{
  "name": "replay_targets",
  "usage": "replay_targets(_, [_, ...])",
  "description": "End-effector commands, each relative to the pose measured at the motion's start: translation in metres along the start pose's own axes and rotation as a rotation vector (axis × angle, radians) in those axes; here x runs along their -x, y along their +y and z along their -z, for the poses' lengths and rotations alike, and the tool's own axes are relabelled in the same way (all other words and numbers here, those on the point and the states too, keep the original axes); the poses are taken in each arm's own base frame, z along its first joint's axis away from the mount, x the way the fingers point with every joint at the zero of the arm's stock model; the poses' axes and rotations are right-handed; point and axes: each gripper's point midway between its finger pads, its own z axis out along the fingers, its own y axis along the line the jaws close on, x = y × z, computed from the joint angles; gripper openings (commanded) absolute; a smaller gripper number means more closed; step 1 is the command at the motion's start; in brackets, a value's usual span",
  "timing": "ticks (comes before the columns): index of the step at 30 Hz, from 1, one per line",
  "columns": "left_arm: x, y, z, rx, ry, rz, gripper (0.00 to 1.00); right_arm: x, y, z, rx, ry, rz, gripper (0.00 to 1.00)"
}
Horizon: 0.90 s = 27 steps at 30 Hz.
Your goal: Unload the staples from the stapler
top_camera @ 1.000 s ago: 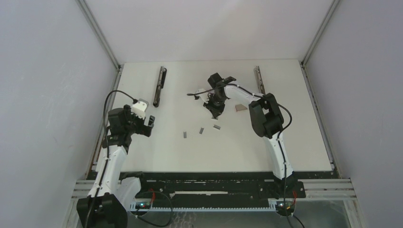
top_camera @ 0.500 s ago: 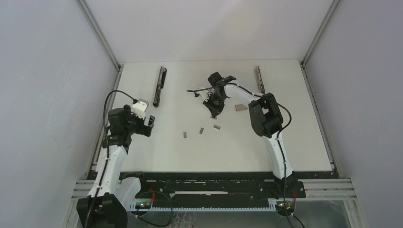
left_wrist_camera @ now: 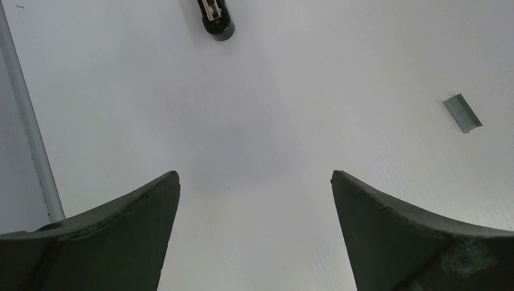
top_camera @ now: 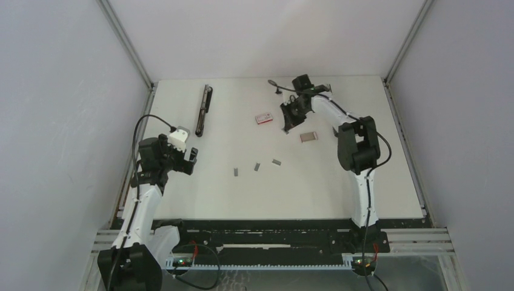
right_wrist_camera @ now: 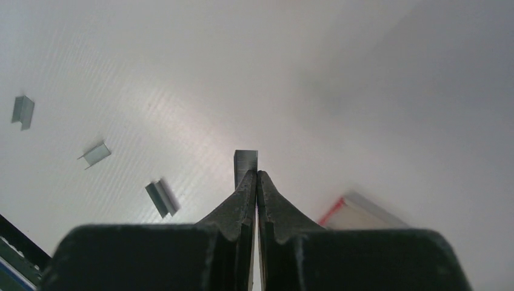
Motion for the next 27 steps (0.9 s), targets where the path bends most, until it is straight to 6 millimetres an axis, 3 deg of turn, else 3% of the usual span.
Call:
replay_targets(1, [0.007,0.002,-0.002,-0.003,-0.034,-0.015,1.00,0.035,-0.027,0.068,-0.132,-0.212,-0.150,0.00])
replay_targets(6, [0.006,0.000,-0.003,-0.020,-0.024,-0.008,1.00,0.019,-0.055,0.084,-0.305,-0.243,-0.181,0.00])
replay_targets(12, [0.006,0.001,-0.004,-0.016,-0.018,-0.004,1.00,-0.009,-0.070,0.073,-0.357,-0.230,-0.297,0.00])
replay_targets(16, [0.006,0.001,-0.003,-0.014,-0.018,-0.005,1.00,-0.023,-0.072,0.063,-0.389,-0.203,-0.314,0.00])
replay_targets(27, [0.006,0.002,-0.003,-0.006,-0.018,-0.007,1.00,-0.031,-0.078,0.046,-0.396,-0.186,-0.348,0.00])
